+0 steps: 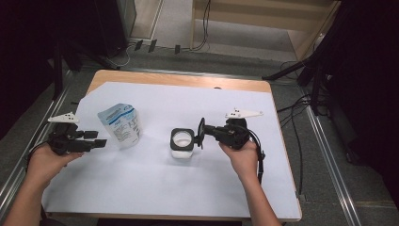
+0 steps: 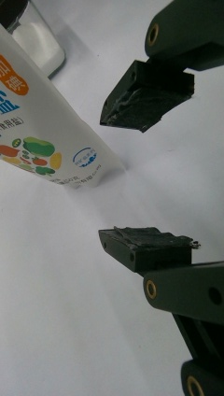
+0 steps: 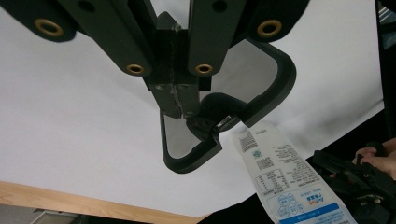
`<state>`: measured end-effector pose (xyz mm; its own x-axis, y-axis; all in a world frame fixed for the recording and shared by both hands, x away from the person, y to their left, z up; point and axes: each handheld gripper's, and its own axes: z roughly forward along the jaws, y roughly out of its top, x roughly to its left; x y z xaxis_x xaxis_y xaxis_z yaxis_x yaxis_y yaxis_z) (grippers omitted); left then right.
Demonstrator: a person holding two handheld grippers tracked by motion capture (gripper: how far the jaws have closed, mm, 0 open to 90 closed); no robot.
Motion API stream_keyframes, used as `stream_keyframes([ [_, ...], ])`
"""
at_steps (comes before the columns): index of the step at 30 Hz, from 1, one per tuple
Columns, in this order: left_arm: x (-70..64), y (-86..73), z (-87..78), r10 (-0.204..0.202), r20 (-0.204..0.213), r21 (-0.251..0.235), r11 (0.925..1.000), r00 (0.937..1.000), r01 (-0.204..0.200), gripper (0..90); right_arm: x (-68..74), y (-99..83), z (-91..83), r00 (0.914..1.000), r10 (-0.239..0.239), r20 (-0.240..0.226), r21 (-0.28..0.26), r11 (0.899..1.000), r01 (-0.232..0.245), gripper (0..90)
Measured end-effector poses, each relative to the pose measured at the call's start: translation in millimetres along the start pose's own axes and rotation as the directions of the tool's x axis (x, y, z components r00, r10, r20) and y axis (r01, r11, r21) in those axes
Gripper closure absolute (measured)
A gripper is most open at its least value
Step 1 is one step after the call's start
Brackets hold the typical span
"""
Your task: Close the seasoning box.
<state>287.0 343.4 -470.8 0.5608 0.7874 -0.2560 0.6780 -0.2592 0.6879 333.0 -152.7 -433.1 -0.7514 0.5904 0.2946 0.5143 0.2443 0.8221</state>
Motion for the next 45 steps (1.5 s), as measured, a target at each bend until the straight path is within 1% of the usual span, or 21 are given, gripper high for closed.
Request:
stream_keyframes([
  [1,-0.1,-0.1,-0.1,-0.007,0.002,-0.006,1.0,1.0,0.007,40.0,0.1,0.0,0.2,1.0,-0.001,0.0,0.0,1.0,0.001,90.0],
  [4,0.6,0.2,-0.4,-0.008,0.007,-0.012,0.9999,0.9999,0.009,40.0,0.9,0.1,0.8,1.0,-0.003,0.0,0.002,1.0,0.003,90.0],
  [10,1.0,1.0,1.3,-0.005,0.004,-0.013,0.9999,1.0,0.005,40.0,1.7,0.4,2.0,1.0,-0.001,0.002,0.004,1.0,0.001,90.0],
  [12,1.0,0.9,0.7,-0.002,0.012,-0.002,1.0,0.9999,0.002,40.0,2.1,0.7,2.5,1.0,-0.004,0.001,0.004,1.0,0.004,90.0],
  [13,0.4,0.4,1.0,-0.002,0.011,-0.011,0.9999,0.9999,0.002,40.0,2.5,1.0,2.9,1.0,-0.004,0.001,0.005,1.0,0.004,90.0],
  [17,0.1,0.7,-0.5,0.002,0.021,-0.012,0.9999,0.9998,-0.001,40.0,4.3,1.8,4.4,0.9999,-0.01,-0.001,0.005,1.0,0.01,90.0],
  [19,-0.7,0.4,-0.1,0.0,0.019,-0.017,0.9999,0.9998,0.0,40.0,4.4,1.8,4.9,0.9999,-0.014,-0.003,0.005,1.0,0.014,90.0],
  [20,-0.4,0.5,-0.2,0.002,0.024,-0.011,0.9999,0.9997,-0.002,40.0,4.4,1.9,5.0,0.9999,-0.013,-0.003,0.006,1.0,0.013,90.0],
  [24,-0.5,-0.2,0.4,0.001,0.025,-0.012,0.9999,0.9997,0.0,40.0,4.6,2.4,6.1,0.9999,-0.009,-0.004,0.006,1.0,0.009,90.0],
  [26,-0.6,-0.8,0.4,-0.005,0.019,-0.022,0.9997,0.9998,0.006,40.0,4.8,2.7,6.6,0.9999,-0.01,-0.007,0.006,1.0,0.01,90.0],
  [29,0.1,-0.9,-0.5,-0.004,0.017,-0.021,0.9998,0.9999,0.005,40.0,5.5,3.5,8.7,0.9999,-0.014,-0.007,0.004,1.0,0.014,90.0],
  [30,0.3,-0.9,-0.9,-0.007,0.023,-0.018,0.9998,0.9997,0.007,40.0,5.7,3.7,9.0,0.9998,-0.015,-0.01,0.004,1.0,0.015,90.0],
  [32,0.4,-0.9,-1.1,-0.006,0.024,-0.018,0.9998,0.9997,0.007,40.1,6.2,4.2,10.0,0.9998,-0.016,-0.01,0.005,1.0,0.016,90.0],
  [39,0.5,-1.0,-0.6,-0.002,0.019,-0.018,0.9998,0.9998,0.002,40.1,7.7,5.0,13.1,0.9998,-0.015,-0.015,0.01,1.0,0.016,90.0],
  [45,0.5,-1.4,-1.2,-0.007,0.017,-0.022,0.9997,0.9998,0.008,40.2,9.4,5.2,17.4,0.9996,-0.015,-0.024,0.014,1.0,0.016,90.0],
])
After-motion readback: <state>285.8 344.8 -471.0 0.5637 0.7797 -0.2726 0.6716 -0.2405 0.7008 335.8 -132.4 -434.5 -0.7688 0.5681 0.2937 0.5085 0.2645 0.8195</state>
